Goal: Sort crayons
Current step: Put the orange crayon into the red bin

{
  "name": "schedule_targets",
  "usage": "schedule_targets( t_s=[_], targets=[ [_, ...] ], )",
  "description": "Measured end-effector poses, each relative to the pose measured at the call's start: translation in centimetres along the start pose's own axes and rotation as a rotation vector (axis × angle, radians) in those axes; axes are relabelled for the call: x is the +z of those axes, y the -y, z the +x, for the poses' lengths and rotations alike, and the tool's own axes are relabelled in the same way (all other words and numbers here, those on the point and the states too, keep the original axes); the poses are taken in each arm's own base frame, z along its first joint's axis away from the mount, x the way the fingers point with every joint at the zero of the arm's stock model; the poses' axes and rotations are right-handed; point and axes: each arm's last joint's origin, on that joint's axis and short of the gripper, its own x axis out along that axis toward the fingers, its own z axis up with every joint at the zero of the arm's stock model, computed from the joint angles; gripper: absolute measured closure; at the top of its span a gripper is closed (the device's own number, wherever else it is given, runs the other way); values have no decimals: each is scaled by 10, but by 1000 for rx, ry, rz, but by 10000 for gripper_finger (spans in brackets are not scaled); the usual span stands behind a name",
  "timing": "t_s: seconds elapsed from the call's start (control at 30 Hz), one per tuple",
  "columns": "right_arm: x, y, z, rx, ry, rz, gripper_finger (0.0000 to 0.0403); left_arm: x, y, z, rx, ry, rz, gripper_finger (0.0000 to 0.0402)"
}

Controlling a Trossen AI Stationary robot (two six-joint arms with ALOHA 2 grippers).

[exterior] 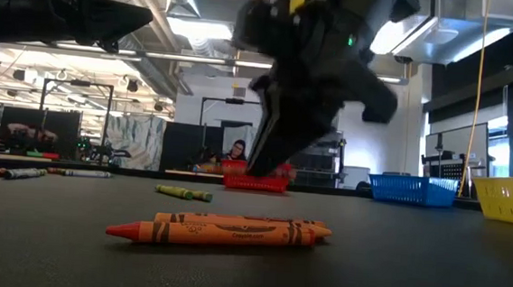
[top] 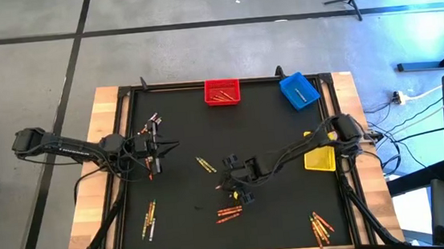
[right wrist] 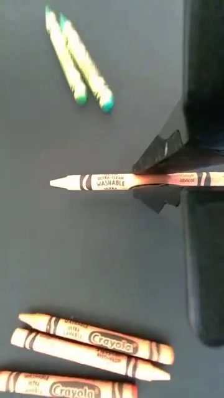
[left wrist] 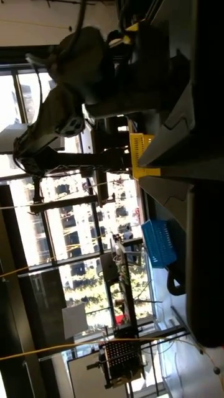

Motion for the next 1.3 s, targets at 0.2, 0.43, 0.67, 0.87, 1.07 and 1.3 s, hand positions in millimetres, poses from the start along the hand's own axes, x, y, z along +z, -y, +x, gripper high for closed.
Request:
schedule_targets(
  t_s=[0.2, 0.43, 0.67, 0.87, 1.07, 1.3],
  targets=[
    [-2, 23, -27, -50, -8, 36, 384, 0, 0, 0, 0, 1, 0, 376],
    [-12, 72, -58, -111, -7, 83, 384, 0, 0, 0, 2, 2, -1, 376],
    [-33, 141, -78, -245, 20, 194, 382, 1, 0, 0, 7, 5, -2, 376],
    [-61, 204, -82, -376, 61, 322, 382, 1, 0, 0, 7, 5, -2, 376],
    [-89, 254, -83, -448, 135, 428, 381, 1, -1, 0, 18, 4, -2, 376],
    [-116, 289, -67, -479, 185, 490, 381, 1, -1, 0, 37, 1, -2, 376]
  ],
)
